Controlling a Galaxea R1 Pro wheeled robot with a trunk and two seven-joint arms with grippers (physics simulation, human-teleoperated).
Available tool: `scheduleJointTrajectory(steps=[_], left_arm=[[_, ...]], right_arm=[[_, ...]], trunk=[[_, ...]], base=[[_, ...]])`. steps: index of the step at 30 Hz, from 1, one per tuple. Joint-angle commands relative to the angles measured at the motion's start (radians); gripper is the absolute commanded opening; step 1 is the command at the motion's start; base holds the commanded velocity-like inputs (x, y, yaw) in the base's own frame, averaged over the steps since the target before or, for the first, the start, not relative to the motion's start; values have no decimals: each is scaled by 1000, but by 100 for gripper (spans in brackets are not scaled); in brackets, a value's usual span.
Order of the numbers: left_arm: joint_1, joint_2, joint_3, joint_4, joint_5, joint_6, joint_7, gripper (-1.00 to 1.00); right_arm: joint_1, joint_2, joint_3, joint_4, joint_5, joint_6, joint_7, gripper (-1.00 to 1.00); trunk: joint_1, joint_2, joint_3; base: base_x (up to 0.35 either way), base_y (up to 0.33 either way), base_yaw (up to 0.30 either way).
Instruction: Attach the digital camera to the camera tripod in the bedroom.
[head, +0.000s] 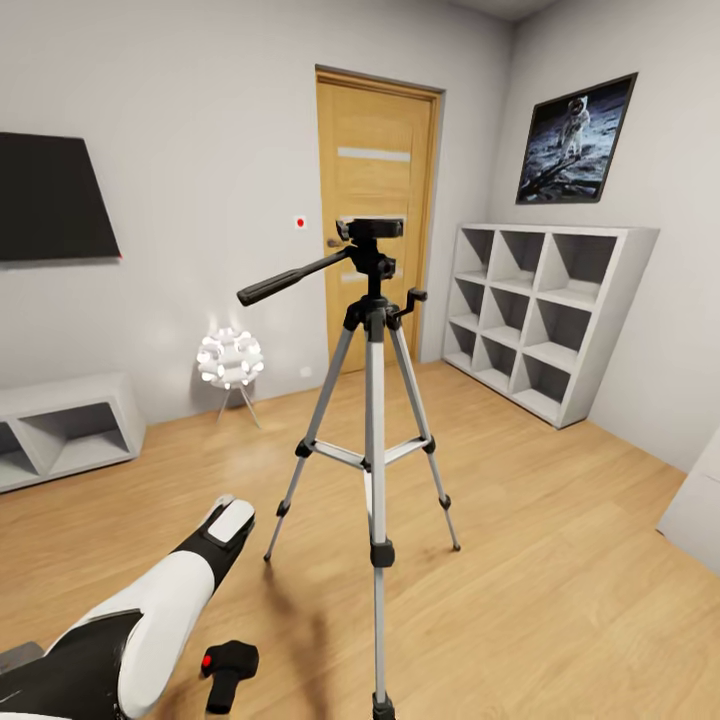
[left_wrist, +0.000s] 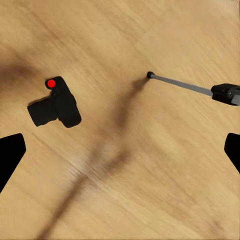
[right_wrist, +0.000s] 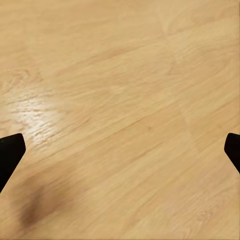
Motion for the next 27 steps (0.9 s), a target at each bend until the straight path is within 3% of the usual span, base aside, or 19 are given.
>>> scheduleJointTrajectory(steps=[1,4,10,14,21,27], left_arm=[[-1,1,-3,-2,4,3,3,100],[-4,4,-7,-2,0,12,-16,100],[-6,5,-7,9,1,35,-126,100],[-6,5,0,13,4,57,-213,100],[-3,2,5,13,22,77,-239,100],[1,5,16,13,92,74,-240,100]], right_arm=[[2,0,-1,-7,10,7,-2,100],[22,1,-1,-38,10,7,-2,100],[109,1,-6,-187,4,13,-2,100],[155,2,-42,-270,-42,17,-2,100],[169,8,-56,-295,-62,18,-2,100],[171,10,-58,-299,-65,18,-2,100]], trunk=[[4,-8,-4],[15,-29,-14],[38,-71,-32],[54,-99,-45],[80,-148,-67],[103,-190,-86]], base=[[0,0,0],[0,0,0],[0,0,0],[0,0,0],[0,0,0],[0,0,0]])
